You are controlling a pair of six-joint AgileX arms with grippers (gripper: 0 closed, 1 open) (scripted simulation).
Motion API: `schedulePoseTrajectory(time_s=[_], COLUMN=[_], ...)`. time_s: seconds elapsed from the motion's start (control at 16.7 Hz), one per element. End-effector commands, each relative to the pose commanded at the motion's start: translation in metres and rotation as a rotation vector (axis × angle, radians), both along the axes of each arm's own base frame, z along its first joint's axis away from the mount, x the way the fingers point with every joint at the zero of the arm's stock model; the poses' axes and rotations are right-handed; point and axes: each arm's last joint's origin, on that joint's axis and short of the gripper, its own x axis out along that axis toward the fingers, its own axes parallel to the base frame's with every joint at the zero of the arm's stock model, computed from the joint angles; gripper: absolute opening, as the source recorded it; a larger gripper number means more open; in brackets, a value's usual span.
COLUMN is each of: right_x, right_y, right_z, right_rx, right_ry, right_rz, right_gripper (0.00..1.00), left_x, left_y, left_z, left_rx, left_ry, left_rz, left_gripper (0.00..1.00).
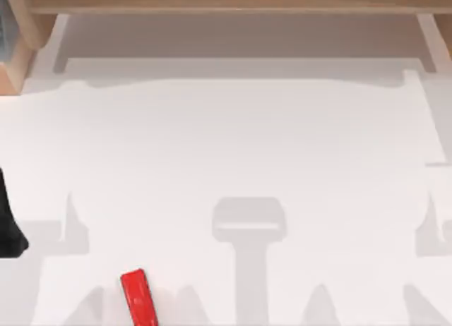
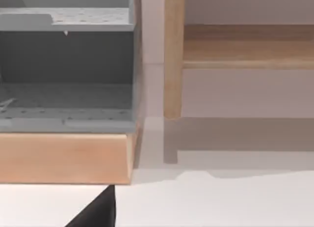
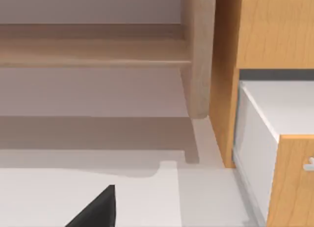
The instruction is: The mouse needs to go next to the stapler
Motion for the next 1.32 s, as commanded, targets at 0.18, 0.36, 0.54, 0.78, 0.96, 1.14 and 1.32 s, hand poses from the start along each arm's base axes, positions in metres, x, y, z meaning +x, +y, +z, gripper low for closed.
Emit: schedulePoseTrajectory(time_s=[0.18,0.36,0.54,0.78,0.96,1.14,1.32], right_x=[0.000,0.001,0.009,0.042,0.093,0.161,0.233], right_y=[0.000,-0.002,-0.005,-0.014,-0.027,-0.051,-0.086], right_z=[0.001,0.016,0.048,0.108,0.148,0.167,0.158], right_rx=[-0.003,-0.028,-0.070,-0.142,-0.190,-0.221,-0.229], right_ry=[0.009,0.085,0.220,0.457,0.661,0.873,1.067], right_rz=[-0.003,-0.021,-0.048,-0.074,-0.070,-0.048,-0.010], right_gripper=[1.00,1.00,1.00,1.00,1.00,1.00,1.00], left_x=[0.000,0.000,0.000,0.000,0.000,0.000,0.000], left_y=[0.000,0.000,0.000,0.000,0.000,0.000,0.000], left_z=[0.000,0.000,0.000,0.000,0.000,0.000,0.000], left_rx=[0.000,0.000,0.000,0.000,0.000,0.000,0.000], left_ry=[0.000,0.000,0.000,0.000,0.000,0.000,0.000], left_rz=[0.000,0.000,0.000,0.000,0.000,0.000,0.000], left_gripper=[1.00,1.00,1.00,1.00,1.00,1.00,1.00])
